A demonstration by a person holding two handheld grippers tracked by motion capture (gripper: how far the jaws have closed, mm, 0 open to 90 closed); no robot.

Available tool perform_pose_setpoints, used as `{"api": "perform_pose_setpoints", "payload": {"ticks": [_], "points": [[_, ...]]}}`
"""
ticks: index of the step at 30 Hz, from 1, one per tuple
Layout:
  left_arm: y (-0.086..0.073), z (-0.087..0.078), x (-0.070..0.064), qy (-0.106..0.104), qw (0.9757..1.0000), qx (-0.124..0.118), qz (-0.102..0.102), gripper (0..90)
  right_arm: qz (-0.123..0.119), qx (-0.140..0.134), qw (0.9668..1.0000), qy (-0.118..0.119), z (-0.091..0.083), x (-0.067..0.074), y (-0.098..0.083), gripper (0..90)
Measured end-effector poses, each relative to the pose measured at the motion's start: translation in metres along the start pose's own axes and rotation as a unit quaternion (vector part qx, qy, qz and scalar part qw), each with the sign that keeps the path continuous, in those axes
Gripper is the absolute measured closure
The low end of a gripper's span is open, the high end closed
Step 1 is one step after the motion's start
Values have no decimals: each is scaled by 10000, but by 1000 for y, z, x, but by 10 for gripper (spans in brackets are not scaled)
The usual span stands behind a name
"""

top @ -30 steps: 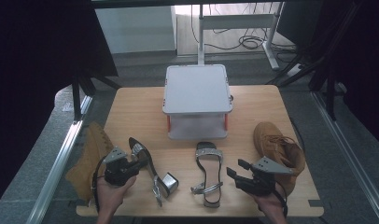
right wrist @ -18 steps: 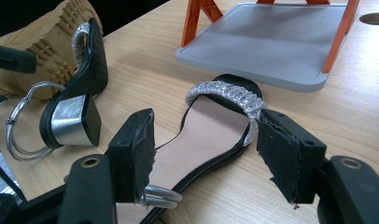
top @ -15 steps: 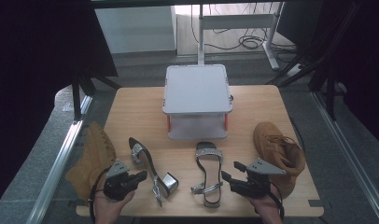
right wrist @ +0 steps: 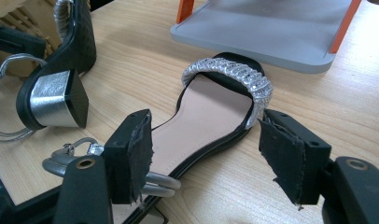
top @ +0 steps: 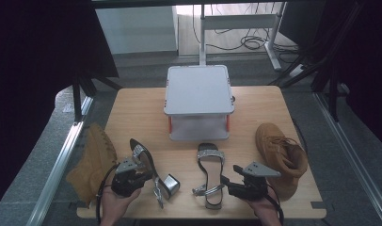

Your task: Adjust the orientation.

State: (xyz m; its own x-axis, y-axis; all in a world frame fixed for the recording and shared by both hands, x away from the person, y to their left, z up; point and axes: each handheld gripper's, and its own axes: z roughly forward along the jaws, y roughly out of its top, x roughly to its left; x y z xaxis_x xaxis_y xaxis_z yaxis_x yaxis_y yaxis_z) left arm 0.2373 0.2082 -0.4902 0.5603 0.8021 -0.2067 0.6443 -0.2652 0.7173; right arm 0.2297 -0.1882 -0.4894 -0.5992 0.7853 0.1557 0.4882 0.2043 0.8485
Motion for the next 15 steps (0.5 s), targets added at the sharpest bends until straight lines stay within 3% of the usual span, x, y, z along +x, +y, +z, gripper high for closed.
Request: {"api": "perform_pose_setpoints", "payload": {"ticks": [15], "points": [[11, 8, 1, 0, 9999, 102, 20, 900, 79, -110, 9998, -122, -8, -3, 4, 342]]}}
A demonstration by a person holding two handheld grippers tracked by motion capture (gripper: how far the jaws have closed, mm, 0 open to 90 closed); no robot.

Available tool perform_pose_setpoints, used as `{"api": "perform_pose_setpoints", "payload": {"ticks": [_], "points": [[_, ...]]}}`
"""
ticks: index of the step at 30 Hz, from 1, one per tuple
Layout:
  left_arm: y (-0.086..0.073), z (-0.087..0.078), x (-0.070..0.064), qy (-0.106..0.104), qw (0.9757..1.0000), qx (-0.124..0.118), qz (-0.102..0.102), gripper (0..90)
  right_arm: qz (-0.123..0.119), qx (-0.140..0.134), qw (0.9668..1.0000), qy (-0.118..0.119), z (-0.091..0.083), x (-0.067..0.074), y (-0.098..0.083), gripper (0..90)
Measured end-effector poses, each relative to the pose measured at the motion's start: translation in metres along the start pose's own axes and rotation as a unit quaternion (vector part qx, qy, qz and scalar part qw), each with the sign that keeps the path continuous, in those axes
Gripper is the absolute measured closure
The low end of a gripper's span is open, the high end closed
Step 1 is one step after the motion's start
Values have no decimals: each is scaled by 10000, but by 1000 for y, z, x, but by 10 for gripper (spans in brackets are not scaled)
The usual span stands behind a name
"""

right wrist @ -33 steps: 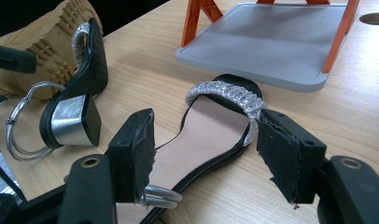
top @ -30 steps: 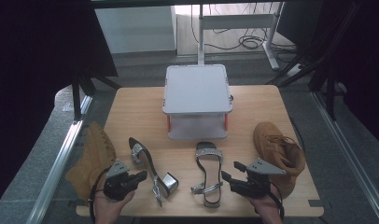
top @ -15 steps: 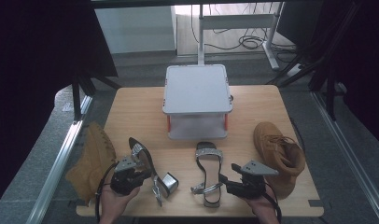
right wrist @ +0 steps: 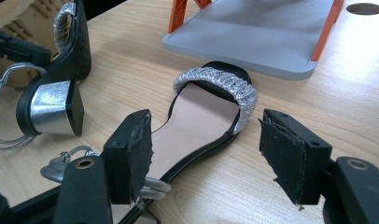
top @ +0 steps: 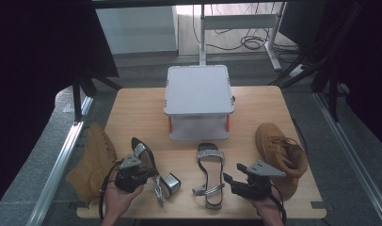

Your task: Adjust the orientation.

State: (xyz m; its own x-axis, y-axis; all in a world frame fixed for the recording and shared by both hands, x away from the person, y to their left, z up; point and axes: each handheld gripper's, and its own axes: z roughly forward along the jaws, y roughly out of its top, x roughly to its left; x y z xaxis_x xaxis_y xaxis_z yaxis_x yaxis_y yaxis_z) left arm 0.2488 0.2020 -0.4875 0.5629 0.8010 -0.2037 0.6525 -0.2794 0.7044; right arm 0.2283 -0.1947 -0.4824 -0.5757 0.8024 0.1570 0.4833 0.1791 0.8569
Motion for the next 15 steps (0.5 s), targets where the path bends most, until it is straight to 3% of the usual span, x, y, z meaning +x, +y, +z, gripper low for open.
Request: {"api": "perform_pose_setpoints", "payload": {"ticks": [7, 15], "points": [[4, 2, 1, -29, 10000, 42, 18, 900, 6, -15, 10000, -1, -1, 2, 0, 342], [17, 17, 2, -60, 9995, 284, 90, 900, -12, 5, 10000, -24, -2, 1, 0, 342]]}}
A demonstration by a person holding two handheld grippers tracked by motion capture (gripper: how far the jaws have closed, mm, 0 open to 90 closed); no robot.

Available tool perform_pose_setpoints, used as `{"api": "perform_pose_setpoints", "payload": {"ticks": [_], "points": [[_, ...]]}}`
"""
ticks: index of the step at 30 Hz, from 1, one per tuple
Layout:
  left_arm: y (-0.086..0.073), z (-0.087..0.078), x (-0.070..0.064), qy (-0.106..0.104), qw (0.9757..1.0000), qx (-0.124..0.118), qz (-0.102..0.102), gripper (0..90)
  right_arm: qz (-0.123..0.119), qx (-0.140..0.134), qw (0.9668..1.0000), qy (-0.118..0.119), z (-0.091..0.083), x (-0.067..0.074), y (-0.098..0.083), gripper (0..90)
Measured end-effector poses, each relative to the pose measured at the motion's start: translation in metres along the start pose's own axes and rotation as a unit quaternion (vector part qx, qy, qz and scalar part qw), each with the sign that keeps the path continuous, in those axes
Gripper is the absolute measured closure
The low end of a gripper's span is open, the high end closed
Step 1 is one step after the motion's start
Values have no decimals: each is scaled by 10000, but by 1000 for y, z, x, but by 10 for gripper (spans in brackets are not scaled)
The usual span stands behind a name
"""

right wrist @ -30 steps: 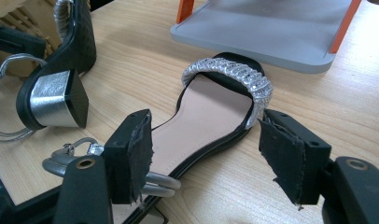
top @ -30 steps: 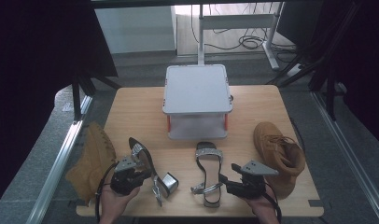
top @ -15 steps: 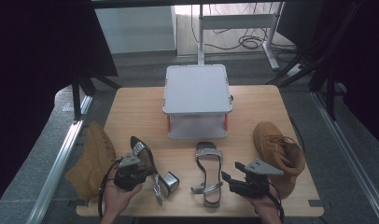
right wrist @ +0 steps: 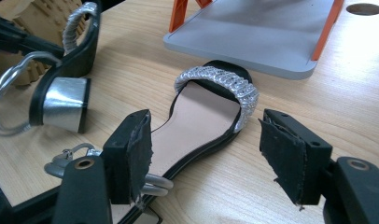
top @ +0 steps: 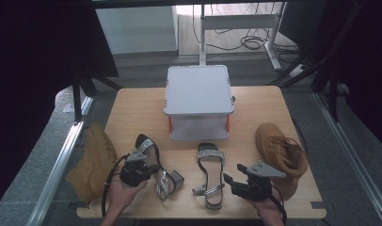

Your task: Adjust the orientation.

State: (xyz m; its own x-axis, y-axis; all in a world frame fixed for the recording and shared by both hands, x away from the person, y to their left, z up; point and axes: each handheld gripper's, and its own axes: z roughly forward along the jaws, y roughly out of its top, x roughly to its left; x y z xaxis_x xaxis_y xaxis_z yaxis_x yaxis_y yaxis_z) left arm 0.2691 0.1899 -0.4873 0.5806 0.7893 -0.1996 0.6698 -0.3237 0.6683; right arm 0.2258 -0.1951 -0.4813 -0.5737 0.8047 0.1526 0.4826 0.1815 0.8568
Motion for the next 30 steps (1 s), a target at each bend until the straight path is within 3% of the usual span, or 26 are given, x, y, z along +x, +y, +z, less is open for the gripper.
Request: {"api": "perform_pose_setpoints", "payload": {"ticks": [5, 10, 18, 20, 22, 23, 25, 26, 28, 29, 30], "points": [[16, 20, 2, -72, 9999, 65, -26, 900, -45, 32, 10000, -20, 1, 1, -1, 340], [23, 31, 2, -13, 9999, 118, -53, 900, -93, 83, 9999, -29, 2, 2, -2, 340], [19, 19, -1, -4, 10000, -68, -59, 866, -256, 151, 9995, 115, 3, 8, -2, 383], [18, 10, -4, -33, 9997, -221, -86, 857, -327, 182, 9991, 191, 4, 11, -1, 471], [18, 8, -4, -43, 9995, -279, -121, 852, -314, 191, 9990, 244, 5, 11, 0, 501], [18, 5, -5, -49, 9993, -332, -143, 821, -301, 222, 9986, 360, 5, 11, 3, 591], [20, 1, -7, -31, 9991, -394, -176, 767, -312, 215, 9985, 397, 6, 10, 6, 672], [21, -1, -8, -15, 9990, -416, -185, 767, -312, 215, 9985, 397, 6, 10, 6, 672], [23, -6, -11, -7, 9985, -492, -232, 699, -321, 236, 9981, 468, 7, 11, 11, 748], [24, -8, -12, -29, 9983, -516, -253, 622, -333, 261, 9975, 567, 12, 13, 17, 806], [25, -9, -12, -53, 9982, -531, -269, 622, -333, 261, 9975, 567, 12, 13, 17, 806]]}}
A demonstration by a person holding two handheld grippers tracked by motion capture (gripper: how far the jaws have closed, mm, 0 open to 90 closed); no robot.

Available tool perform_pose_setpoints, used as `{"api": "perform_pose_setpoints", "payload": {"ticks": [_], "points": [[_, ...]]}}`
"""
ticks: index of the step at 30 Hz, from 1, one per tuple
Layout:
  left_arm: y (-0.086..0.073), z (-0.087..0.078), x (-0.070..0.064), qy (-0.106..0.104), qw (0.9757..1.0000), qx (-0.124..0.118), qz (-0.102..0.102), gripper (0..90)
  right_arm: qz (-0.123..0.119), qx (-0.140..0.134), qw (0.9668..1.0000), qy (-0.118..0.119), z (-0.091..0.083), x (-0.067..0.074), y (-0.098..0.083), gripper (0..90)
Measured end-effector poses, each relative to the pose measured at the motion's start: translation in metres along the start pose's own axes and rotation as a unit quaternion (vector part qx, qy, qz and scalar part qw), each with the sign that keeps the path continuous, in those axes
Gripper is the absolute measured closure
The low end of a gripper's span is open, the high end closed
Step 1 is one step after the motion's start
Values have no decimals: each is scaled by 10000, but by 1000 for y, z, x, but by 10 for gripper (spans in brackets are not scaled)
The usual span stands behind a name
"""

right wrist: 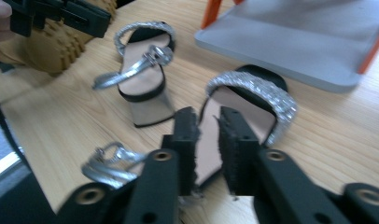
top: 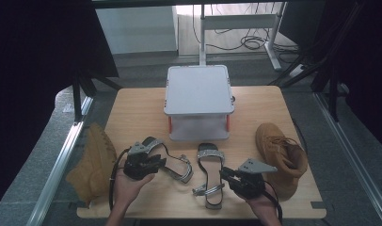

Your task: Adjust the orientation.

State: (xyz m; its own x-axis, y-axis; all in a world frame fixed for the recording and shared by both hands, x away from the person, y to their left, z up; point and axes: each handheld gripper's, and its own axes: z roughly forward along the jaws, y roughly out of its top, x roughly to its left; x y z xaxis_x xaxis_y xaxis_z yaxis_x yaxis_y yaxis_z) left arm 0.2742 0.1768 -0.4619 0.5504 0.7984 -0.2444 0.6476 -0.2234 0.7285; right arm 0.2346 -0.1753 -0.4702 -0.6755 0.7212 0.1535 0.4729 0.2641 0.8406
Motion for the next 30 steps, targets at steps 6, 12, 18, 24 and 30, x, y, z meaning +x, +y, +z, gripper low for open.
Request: {"api": "perform_pose_setpoints", "payload": {"ticks": [6, 12, 18, 24, 30], "points": [[0, -10, -5, 51, 9999, -154, 11, 466, -76, 349, 9989, 299, 23, 12, 24, 877], [-5, -16, -1, 16, 9998, -199, -3, 428, -74, 617, 9976, 316, 46, 18, 41, 877], [-8, -20, 8, 42, 9996, -238, -147, 418, -68, 927, 9952, 319, 71, 19, 48, 884], [-9, -26, 14, 93, 9991, -346, -235, 421, -89, 1315, 9908, 302, 99, 21, 51, 888], [-12, -27, 18, 85, 9989, -342, -313, 426, -112, 1559, 9873, 286, 112, 22, 50, 889]]}}
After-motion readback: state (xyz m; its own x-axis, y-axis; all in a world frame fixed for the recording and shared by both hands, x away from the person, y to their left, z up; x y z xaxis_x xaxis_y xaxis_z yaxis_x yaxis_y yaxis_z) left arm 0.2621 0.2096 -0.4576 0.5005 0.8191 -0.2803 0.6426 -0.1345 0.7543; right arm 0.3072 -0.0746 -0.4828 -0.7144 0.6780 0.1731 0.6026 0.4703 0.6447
